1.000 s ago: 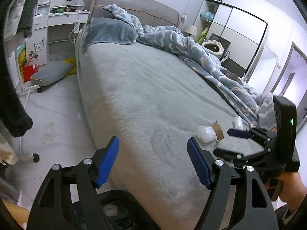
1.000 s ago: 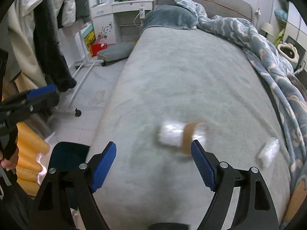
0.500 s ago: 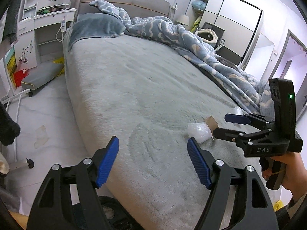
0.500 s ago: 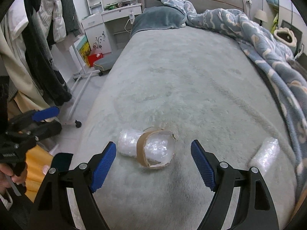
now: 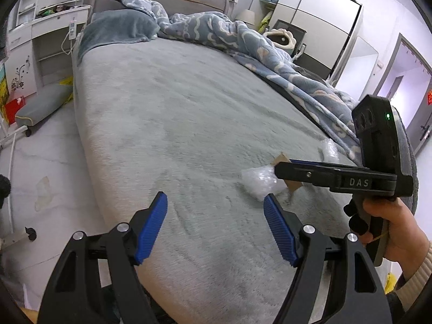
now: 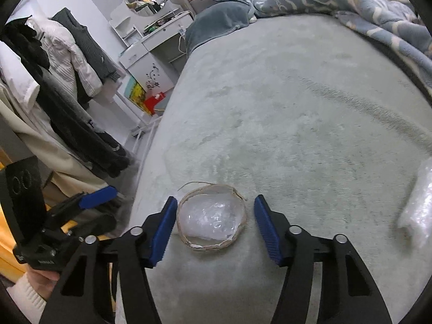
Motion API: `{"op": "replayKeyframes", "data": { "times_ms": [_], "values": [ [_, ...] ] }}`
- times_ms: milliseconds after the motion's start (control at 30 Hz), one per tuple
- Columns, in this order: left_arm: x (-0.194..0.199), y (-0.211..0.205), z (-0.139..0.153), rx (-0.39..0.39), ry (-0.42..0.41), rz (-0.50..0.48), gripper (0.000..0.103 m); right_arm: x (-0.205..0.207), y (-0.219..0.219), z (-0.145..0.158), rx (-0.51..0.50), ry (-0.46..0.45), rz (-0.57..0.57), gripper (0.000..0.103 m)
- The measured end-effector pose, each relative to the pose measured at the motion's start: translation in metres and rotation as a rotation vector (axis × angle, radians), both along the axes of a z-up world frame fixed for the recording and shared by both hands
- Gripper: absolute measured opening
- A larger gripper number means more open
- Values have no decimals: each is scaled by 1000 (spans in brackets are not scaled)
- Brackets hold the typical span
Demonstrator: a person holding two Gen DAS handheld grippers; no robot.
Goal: Collect trash
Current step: 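Grasp the clear plastic bag with brown tape ring using the right tool, then grasp the bubble-wrap roll with the left tool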
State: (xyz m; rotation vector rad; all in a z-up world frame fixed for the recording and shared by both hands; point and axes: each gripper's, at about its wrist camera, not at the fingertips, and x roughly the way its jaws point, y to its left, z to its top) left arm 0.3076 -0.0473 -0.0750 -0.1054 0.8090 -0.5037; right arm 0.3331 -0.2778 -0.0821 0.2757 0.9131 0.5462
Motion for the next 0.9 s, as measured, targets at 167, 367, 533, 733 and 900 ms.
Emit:
{"op": "replayKeyframes", "data": {
  "times_ms": [167,367,533,733,900],
  "values": [
    [4,-12,-2,-3,9,-20,76,2,1,4,9,-9,16,50],
    [11,-28,-3,-30,22,-36,76,5,-8,12,54,-24,6,50],
    [14,-47,0,-33,10,-65,78,11,-16,15,87,-27,-15,50],
    [22,-67,-8,-16,39,-83,79,17,-27,16,90,-41,-33,50],
    [26,-80,-10,-14,44,-99,81,22,-38,16,98,-50,-57,50]
  ]
}}
